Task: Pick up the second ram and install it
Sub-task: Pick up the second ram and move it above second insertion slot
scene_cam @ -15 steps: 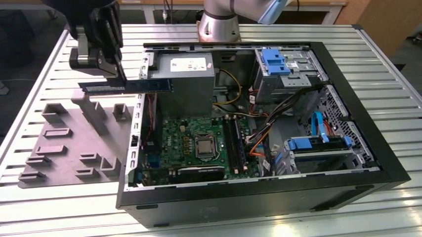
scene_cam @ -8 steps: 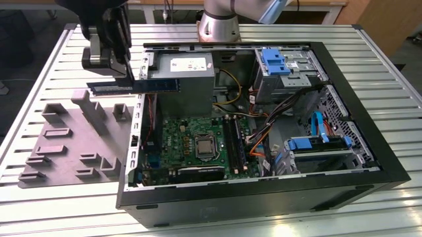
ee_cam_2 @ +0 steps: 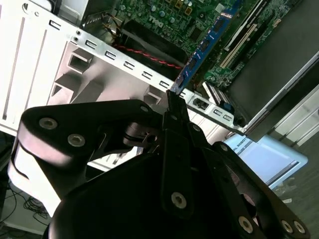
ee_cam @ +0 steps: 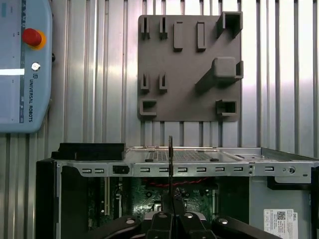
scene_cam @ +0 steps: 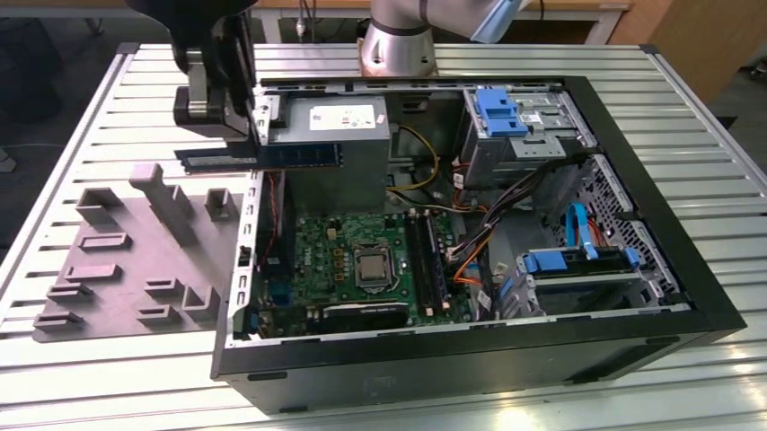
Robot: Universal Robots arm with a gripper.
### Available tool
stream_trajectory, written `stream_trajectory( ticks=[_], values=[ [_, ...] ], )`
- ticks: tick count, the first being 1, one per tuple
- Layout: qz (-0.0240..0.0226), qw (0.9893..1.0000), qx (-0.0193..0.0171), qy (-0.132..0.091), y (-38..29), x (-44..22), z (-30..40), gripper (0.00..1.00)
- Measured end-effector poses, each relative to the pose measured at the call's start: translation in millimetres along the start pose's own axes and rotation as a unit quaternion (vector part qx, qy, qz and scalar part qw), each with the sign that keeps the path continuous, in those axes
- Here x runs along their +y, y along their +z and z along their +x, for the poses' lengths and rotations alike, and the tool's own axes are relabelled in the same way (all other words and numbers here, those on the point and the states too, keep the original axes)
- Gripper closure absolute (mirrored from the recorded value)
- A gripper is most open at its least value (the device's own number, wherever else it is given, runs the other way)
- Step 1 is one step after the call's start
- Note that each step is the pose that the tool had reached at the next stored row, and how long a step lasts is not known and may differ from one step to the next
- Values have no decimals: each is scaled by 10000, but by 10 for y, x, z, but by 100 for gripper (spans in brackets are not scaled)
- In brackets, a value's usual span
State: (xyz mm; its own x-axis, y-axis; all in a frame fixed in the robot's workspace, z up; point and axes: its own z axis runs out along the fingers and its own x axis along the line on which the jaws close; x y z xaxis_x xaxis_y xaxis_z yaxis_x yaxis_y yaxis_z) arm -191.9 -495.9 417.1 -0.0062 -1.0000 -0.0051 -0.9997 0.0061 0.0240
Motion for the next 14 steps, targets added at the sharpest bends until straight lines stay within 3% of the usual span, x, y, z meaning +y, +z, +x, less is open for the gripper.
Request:
stream_trajectory(
  ticks=[14],
  values=[
    [0, 10000, 0, 0, 2, -209, -1, 89]
  ],
)
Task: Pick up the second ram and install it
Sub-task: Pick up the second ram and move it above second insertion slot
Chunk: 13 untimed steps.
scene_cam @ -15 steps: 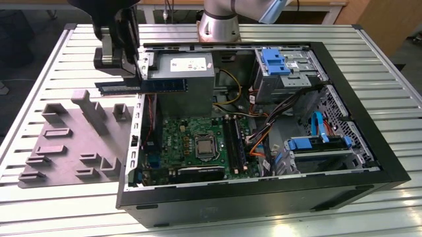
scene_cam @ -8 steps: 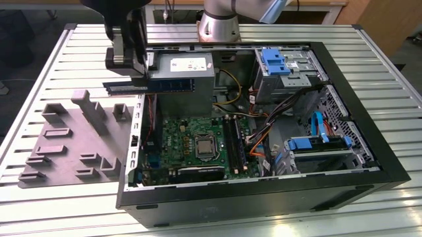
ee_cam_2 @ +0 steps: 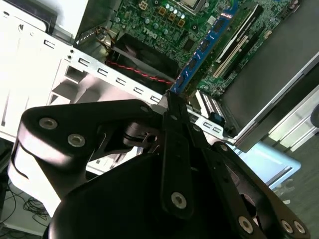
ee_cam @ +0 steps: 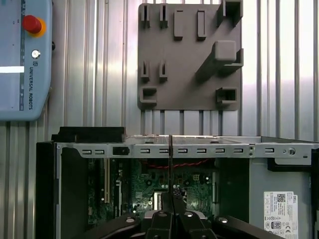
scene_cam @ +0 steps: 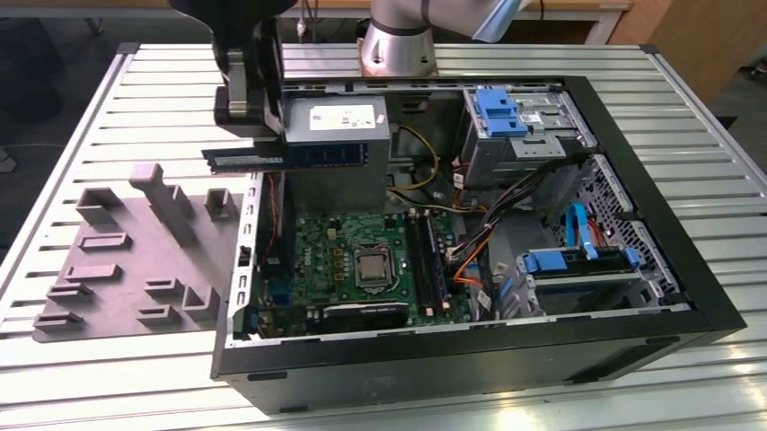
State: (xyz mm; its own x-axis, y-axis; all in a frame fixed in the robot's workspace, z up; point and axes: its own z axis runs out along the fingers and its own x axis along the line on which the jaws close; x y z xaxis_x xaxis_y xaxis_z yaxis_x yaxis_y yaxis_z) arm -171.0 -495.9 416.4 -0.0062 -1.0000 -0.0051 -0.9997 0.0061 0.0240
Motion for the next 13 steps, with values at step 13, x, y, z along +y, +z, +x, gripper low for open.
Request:
stream_trajectory(
  ticks=[13],
  values=[
    [0, 10000, 0, 0, 3, -186, -1, 89]
  ],
)
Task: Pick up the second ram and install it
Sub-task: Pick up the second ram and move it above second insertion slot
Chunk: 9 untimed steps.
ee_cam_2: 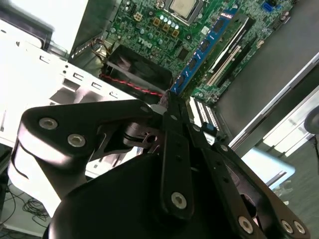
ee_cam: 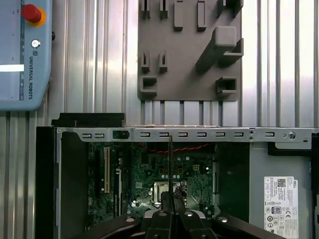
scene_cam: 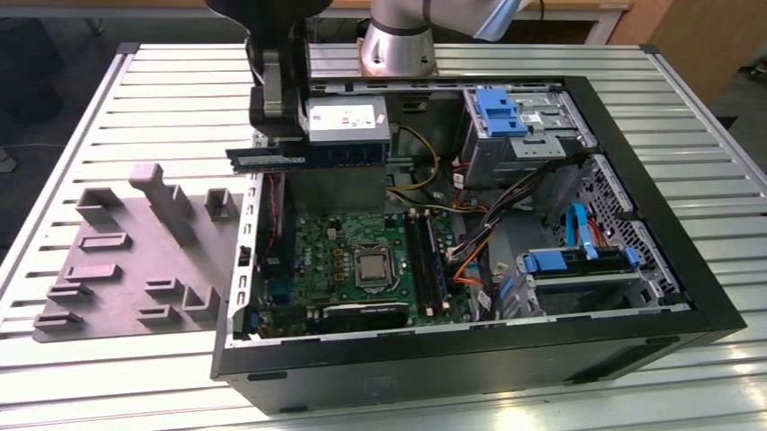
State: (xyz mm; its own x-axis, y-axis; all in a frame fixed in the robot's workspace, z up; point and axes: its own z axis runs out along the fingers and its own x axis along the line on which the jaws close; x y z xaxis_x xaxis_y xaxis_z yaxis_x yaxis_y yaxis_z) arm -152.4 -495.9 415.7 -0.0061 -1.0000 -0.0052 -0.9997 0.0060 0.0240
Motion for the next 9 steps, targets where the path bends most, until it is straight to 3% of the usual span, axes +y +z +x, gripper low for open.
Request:
stream_trajectory(
  ticks=[9],
  values=[
    [0, 10000, 1, 0, -1, -140, -1, 89]
  ],
)
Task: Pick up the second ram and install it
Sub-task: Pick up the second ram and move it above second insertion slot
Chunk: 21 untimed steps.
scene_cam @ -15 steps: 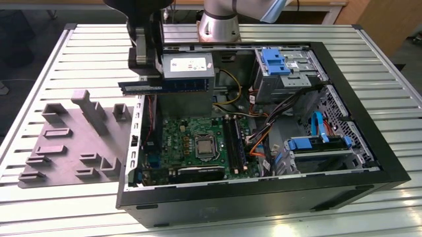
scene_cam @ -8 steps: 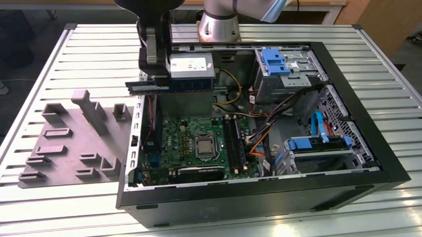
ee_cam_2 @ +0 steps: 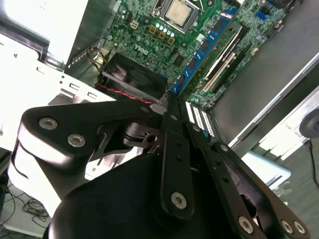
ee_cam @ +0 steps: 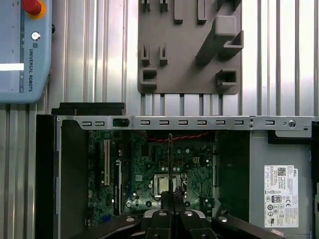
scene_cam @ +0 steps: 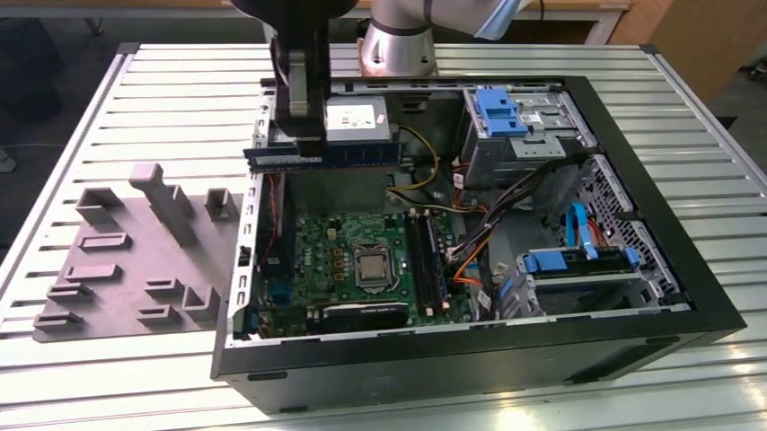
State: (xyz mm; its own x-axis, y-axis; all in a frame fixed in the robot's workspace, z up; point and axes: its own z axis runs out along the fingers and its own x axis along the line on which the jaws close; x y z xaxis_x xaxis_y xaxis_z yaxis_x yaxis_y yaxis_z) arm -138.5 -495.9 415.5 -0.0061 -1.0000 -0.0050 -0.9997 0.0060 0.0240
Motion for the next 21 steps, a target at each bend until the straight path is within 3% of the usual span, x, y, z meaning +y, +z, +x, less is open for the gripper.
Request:
stream_trajectory(
  ticks=[14, 21],
  values=[
    [0, 10000, 0, 0, 3, -204, -1, 89],
    [1, 10000, -1, 0, 6, -213, -1, 89]
  ],
)
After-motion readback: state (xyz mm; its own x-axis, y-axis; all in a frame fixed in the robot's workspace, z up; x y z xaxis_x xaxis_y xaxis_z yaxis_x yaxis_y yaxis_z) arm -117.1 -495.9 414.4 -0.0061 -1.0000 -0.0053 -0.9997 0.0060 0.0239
